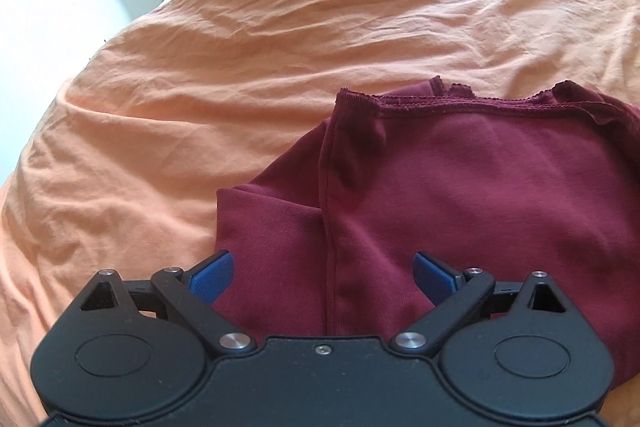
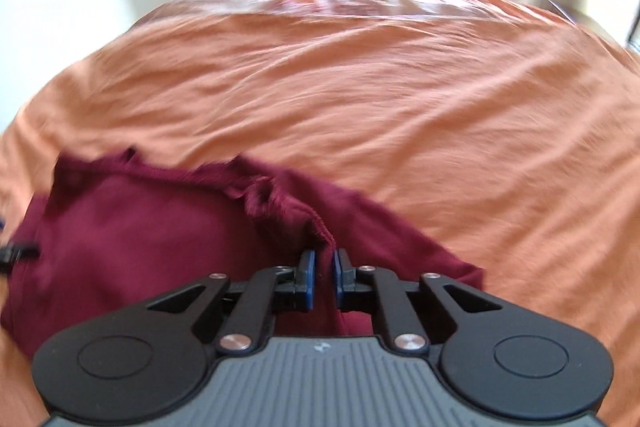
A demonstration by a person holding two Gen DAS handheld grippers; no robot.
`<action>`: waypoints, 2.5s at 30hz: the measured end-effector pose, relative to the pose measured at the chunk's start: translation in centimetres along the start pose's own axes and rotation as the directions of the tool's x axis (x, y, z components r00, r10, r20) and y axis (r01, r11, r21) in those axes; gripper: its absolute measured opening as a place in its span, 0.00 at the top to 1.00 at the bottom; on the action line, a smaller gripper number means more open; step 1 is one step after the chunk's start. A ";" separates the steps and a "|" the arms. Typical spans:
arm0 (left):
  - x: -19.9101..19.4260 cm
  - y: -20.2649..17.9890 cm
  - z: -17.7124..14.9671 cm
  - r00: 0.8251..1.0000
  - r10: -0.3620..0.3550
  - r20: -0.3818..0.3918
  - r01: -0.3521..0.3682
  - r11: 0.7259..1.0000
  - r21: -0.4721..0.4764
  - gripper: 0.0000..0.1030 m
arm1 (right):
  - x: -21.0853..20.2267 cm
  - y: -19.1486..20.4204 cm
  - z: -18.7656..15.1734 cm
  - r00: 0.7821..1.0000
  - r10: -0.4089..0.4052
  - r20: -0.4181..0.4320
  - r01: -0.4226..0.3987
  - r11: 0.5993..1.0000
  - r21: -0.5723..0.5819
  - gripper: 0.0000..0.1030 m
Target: Fold small clothes
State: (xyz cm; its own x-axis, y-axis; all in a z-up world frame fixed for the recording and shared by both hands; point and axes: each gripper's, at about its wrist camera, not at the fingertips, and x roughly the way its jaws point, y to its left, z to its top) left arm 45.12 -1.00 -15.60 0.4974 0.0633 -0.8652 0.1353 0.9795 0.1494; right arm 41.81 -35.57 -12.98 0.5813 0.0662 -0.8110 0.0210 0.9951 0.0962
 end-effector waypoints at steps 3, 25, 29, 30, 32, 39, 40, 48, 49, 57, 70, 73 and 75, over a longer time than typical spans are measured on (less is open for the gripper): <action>-0.5 0.1 -0.1 1.000 0.002 0.003 -0.002 1.000 -0.007 0.06 | 0.6 -1.5 0.7 0.995 -0.096 -0.011 0.096 0.995 0.030 0.76; -2.0 1.2 -5.3 0.989 0.039 -0.144 -0.065 0.981 -0.184 0.04 | -1.8 0.6 -9.9 0.954 -0.216 -0.208 0.243 0.963 0.114 0.00; -2.7 1.6 -6.9 0.984 0.032 -0.173 -0.070 0.973 -0.218 0.04 | -4.7 -0.5 -9.0 0.967 -0.151 -0.207 0.196 0.956 0.217 0.00; -2.8 1.5 -7.2 0.984 0.032 -0.175 -0.071 0.973 -0.219 0.04 | -5.6 -0.4 -8.6 0.968 -0.139 -0.210 0.186 0.956 0.225 0.00; -3.4 1.3 -7.8 0.984 0.037 -0.174 -0.073 0.976 -0.203 0.04 | -7.2 0.0 -8.0 0.971 -0.122 -0.208 0.170 0.958 0.230 0.00; -5.7 0.6 -9.5 0.987 0.017 -0.157 -0.048 0.979 -0.196 0.03 | -12.3 3.3 -6.7 0.985 -0.098 -0.145 0.122 0.978 0.167 0.00; -6.0 0.5 -9.7 0.988 0.012 -0.157 -0.044 0.979 -0.201 0.03 | -13.0 3.8 -6.9 0.986 -0.099 -0.135 0.119 0.981 0.153 0.00; -9.5 -0.2 -11.9 0.991 -0.042 -0.128 0.009 0.968 -0.251 0.01 | -15.8 7.0 -8.6 0.991 -0.058 -0.124 0.071 0.992 0.106 0.00; -9.8 -0.2 -12.2 0.991 -0.051 -0.126 0.017 0.966 -0.259 0.01 | -15.8 7.3 -8.7 0.990 -0.052 -0.128 0.065 0.993 0.102 0.00; -10.5 0.1 -14.3 0.982 -0.113 -0.154 0.060 0.949 -0.310 0.01 | -15.1 9.5 -10.1 0.984 -0.052 -0.170 0.062 0.997 0.051 0.00; -7.2 1.8 -15.4 0.966 -0.127 -0.225 0.032 0.923 -0.384 0.01 | -8.7 12.3 -12.4 0.990 -0.048 -0.135 0.026 0.987 -0.158 0.00; -6.3 2.4 -14.8 0.965 -0.139 -0.224 0.036 0.911 -0.410 0.01 | -6.9 13.0 -11.4 0.998 -0.048 -0.035 0.040 0.982 -0.186 0.00; -5.6 2.8 -14.3 0.962 -0.152 -0.225 0.043 0.903 -0.428 0.01 | -5.9 13.5 -10.5 0.998 -0.038 0.054 0.048 0.976 -0.213 0.00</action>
State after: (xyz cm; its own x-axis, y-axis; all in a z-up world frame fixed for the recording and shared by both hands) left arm 30.47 4.18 -17.22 0.2648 -0.0453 -0.9632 -0.2229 0.9690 -0.1068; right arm 30.16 -21.72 -12.96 0.6235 0.0247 -0.7815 -0.1244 0.9899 -0.0680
